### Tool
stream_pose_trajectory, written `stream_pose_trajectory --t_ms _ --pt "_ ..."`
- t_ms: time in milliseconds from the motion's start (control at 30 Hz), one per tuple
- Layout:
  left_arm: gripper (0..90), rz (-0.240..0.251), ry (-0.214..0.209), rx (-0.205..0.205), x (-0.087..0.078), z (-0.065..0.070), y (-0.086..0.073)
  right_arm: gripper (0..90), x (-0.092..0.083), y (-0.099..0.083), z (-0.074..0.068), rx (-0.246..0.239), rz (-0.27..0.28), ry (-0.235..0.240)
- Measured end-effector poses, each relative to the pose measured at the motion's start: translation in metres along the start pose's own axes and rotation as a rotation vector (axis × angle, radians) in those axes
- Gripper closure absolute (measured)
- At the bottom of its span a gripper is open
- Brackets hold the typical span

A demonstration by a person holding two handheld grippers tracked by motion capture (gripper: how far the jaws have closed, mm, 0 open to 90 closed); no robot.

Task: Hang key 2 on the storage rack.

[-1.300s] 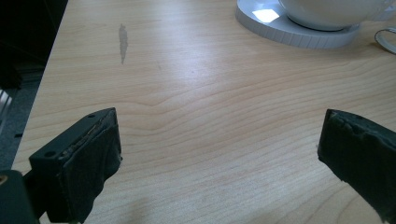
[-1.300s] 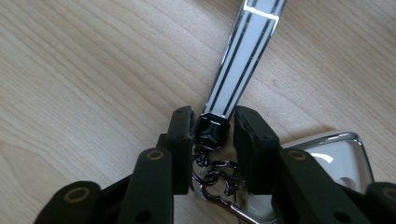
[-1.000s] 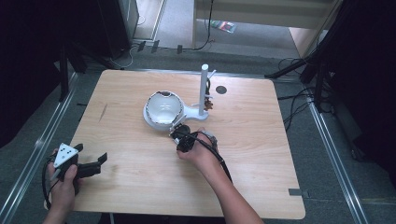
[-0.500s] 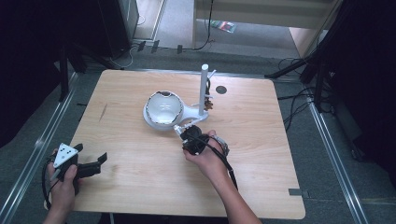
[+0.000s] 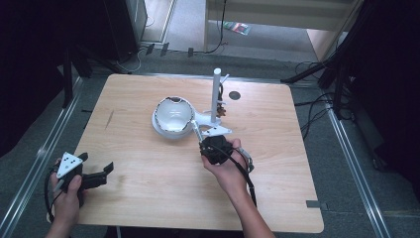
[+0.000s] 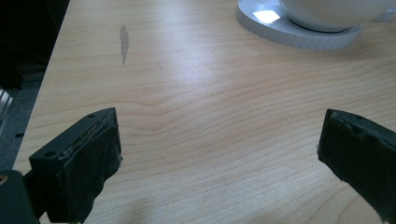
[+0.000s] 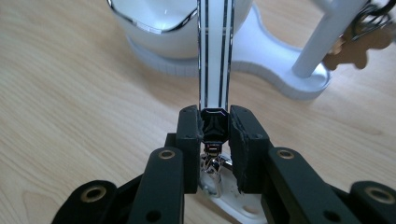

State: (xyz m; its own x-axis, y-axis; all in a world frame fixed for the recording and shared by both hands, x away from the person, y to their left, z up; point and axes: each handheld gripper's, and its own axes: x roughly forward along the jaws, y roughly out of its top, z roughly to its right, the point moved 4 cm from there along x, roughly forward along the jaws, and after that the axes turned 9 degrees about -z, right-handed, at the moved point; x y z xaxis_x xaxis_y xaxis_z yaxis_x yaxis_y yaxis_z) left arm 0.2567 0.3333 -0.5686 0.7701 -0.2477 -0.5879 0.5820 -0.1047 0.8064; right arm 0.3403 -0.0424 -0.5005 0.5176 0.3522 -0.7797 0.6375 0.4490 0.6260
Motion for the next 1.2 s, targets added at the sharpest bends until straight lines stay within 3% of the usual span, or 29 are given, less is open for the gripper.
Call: stream_pose_trajectory --t_ms 167,533,1200 --pt "0.0 -0.002 -0.002 -0.001 0.0 0.0 0.0 75.8 -0.011 0.004 0.006 0.024 0.087 -0.021" --pt "0.0 0.002 -0.002 -0.003 0.0 0.0 0.0 75.8 -0.025 0.009 0.021 0.064 0.202 -0.078" --pt "0.0 0.0 0.004 0.002 0.0 0.0 0.0 75.8 -0.031 0.008 0.055 0.138 0.283 -0.241"
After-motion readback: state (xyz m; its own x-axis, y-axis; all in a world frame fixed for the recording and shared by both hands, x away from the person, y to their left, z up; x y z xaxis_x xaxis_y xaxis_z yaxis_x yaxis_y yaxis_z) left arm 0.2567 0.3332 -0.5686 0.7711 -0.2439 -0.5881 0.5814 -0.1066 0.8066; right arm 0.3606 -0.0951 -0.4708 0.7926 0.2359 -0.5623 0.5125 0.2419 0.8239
